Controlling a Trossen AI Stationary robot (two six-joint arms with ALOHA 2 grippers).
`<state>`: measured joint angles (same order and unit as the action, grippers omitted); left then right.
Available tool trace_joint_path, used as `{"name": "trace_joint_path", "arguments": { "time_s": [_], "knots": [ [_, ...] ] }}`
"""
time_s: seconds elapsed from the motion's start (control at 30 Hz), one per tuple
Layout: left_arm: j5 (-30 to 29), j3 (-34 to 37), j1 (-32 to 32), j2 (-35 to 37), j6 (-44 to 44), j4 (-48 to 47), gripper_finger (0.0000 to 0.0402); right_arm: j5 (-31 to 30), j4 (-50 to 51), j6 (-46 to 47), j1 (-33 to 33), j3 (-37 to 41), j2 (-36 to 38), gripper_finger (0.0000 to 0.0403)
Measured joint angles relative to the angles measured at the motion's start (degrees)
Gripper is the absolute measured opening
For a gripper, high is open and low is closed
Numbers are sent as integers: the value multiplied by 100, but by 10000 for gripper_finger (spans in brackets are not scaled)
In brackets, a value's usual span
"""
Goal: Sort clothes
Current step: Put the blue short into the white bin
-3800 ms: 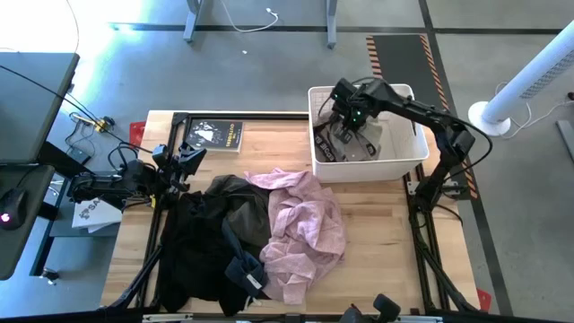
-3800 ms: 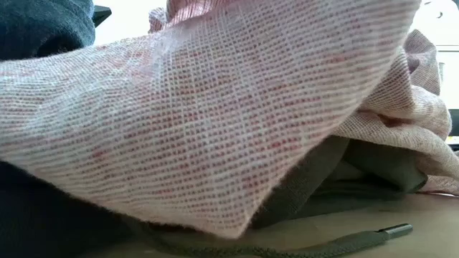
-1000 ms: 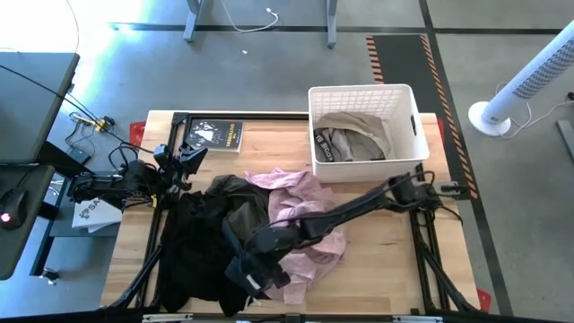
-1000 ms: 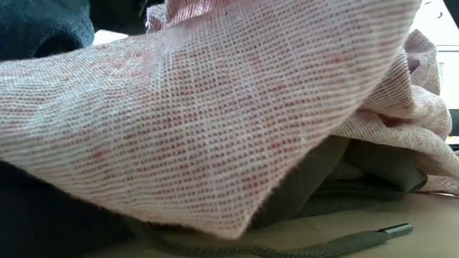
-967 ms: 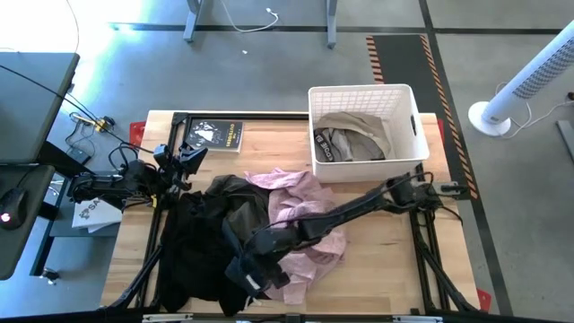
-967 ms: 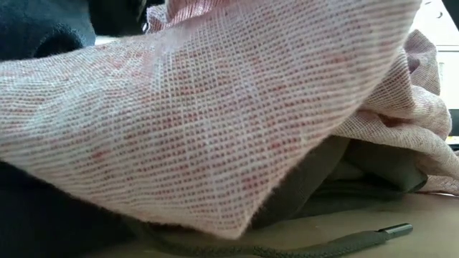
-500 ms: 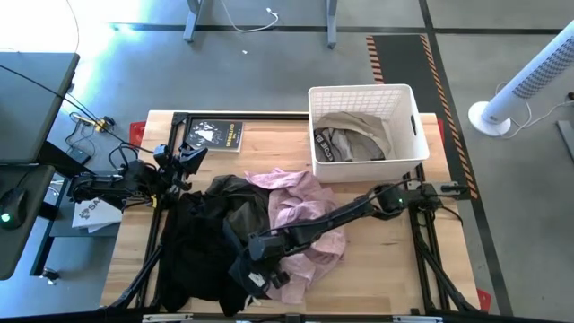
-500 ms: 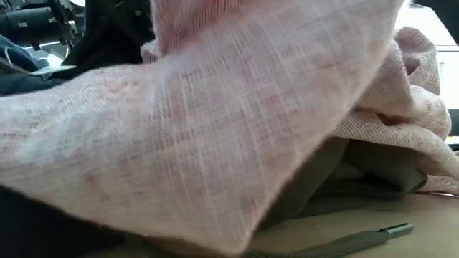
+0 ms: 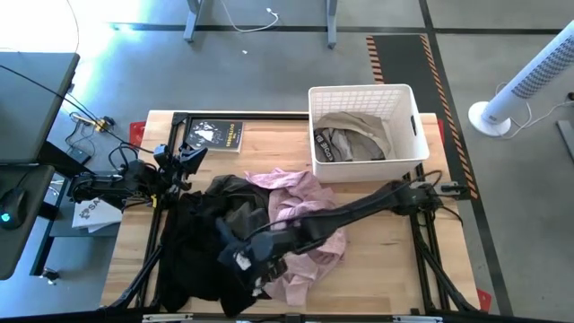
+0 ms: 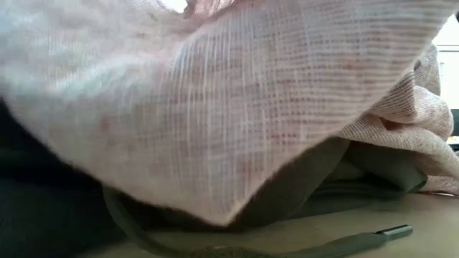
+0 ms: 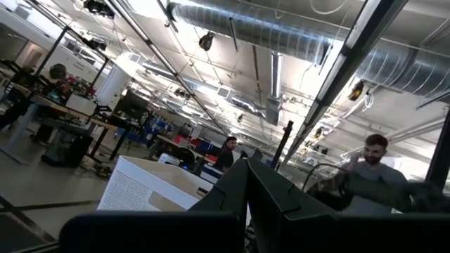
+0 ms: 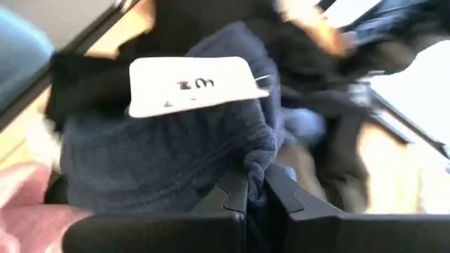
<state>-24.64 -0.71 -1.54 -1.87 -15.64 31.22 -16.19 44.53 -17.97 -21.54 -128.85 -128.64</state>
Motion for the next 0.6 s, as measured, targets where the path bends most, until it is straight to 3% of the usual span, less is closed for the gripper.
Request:
{"name": "trace_joint_path", "arguments": {
  "time_s": [0.17, 0.37, 0.5, 0.6],
  "knots": [
    [11, 0, 0, -2, -73, -3, 8, -974, 569, 425, -65, 148, 1002, 3],
    [8, 0, -1, -2, -72, -6, 8, -2433, 752, 258, -196, 150, 1870, 2],
    [3, 0, -1, -2, -72, -8, 8, -3412, 1042, 146, -56, 150, 2329, 1],
    [2, 0, -1, -2, -72, -8, 8, -3785, 1523, 345, 154, 150, 2619, 1]
  ]
}}
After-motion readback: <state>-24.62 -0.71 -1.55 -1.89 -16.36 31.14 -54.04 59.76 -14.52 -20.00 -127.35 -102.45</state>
